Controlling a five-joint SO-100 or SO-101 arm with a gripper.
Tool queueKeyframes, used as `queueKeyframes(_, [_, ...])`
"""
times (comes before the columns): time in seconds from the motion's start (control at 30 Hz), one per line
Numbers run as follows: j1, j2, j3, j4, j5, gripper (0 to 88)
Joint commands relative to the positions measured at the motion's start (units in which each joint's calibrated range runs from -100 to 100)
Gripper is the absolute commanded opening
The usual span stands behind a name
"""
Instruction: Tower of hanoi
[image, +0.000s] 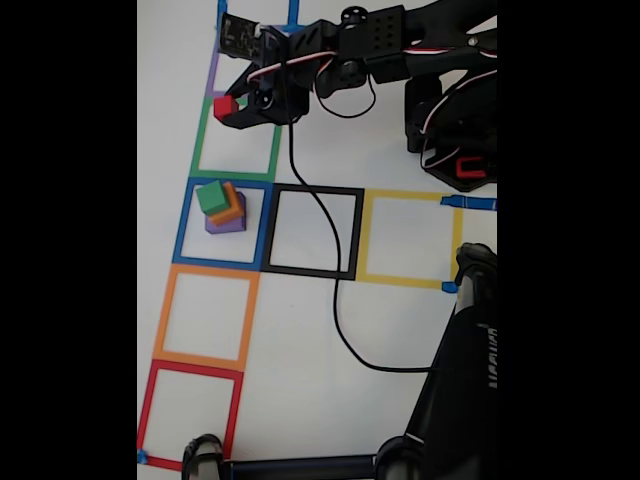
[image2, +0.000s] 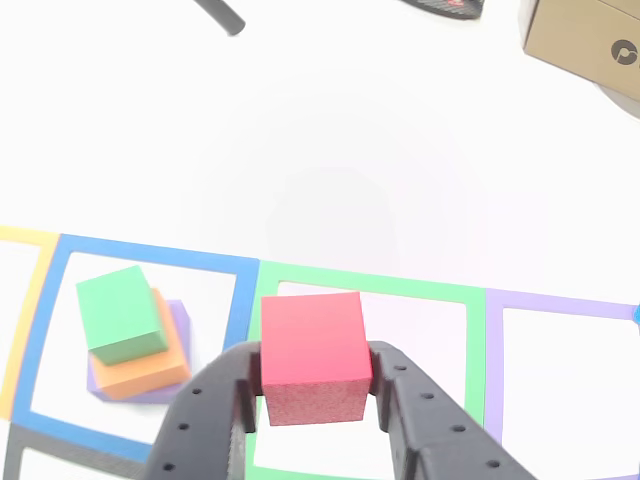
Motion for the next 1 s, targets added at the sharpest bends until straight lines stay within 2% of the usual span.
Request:
queueKeyframes(0.0, [-4.9, -1.0, -27.8, 26.6, 0.0, 2.3])
queueKeyframes(0.17, [-10.9, 5.9, -57.2, 45.5, 0.0, 2.3])
queueKeyframes(0.27, [-13.9, 9.6, -70.7, 54.2, -3.9, 2.2])
queueKeyframes(0.37, [-16.0, 10.3, -74.6, 57.0, -5.9, 2.2])
queueKeyframes(0.47, [-16.6, 8.8, -69.9, 55.8, -4.7, 2.2])
queueKeyframes(0.63, [-15.7, 3.0, -47.8, 42.3, 0.0, 2.2])
queueKeyframes(0.8, [-15.4, -2.2, -19.0, 16.6, 0.0, 2.2])
queueKeyframes(0.97, [-16.3, -0.3, 1.9, -8.8, 0.0, 2.2])
